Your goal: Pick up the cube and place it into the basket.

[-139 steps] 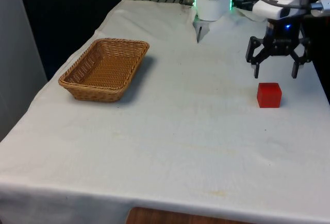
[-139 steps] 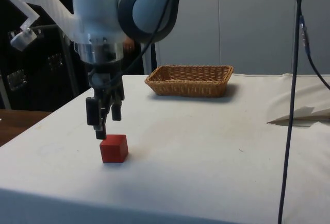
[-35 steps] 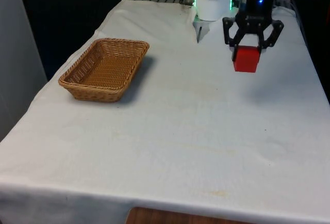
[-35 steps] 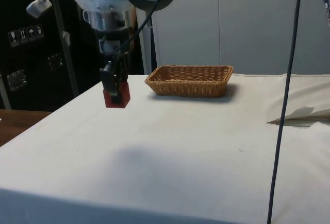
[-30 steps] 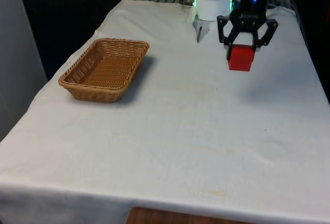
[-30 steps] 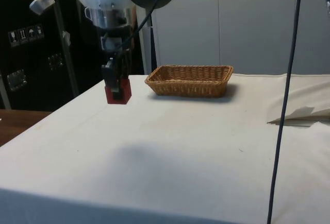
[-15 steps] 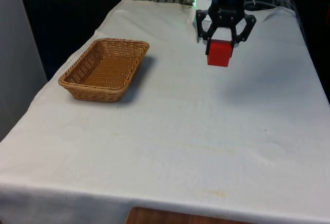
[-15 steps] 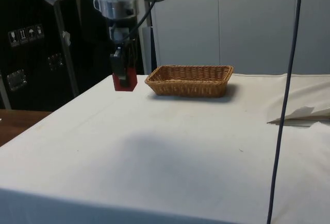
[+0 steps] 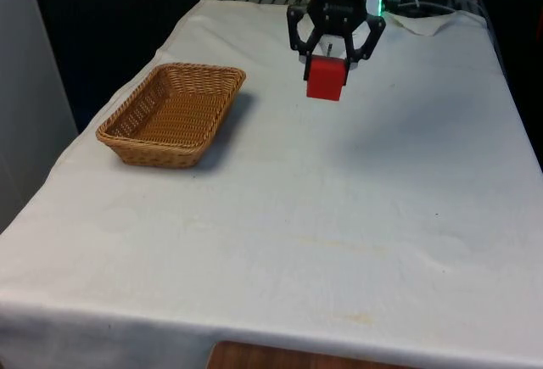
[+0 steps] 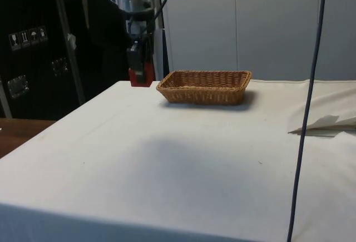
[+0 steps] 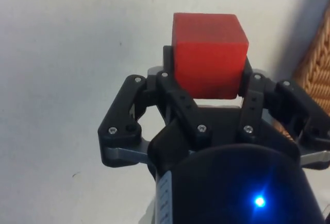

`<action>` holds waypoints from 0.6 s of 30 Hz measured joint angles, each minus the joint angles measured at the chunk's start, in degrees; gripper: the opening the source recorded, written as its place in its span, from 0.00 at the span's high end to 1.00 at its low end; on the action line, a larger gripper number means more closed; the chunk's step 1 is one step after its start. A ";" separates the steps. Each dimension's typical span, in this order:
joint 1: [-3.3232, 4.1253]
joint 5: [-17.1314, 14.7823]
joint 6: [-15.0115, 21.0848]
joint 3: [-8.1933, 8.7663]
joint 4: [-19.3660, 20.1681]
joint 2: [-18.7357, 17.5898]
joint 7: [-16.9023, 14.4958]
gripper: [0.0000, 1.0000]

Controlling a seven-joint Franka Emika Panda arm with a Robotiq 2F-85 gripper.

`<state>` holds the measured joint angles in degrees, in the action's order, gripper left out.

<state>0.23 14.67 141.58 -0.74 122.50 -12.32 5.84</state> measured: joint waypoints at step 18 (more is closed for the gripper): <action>-0.11 0.00 -0.74 4.41 2.92 4.64 -4.01 0.99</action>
<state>0.11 14.67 140.83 3.67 125.42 -7.68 1.83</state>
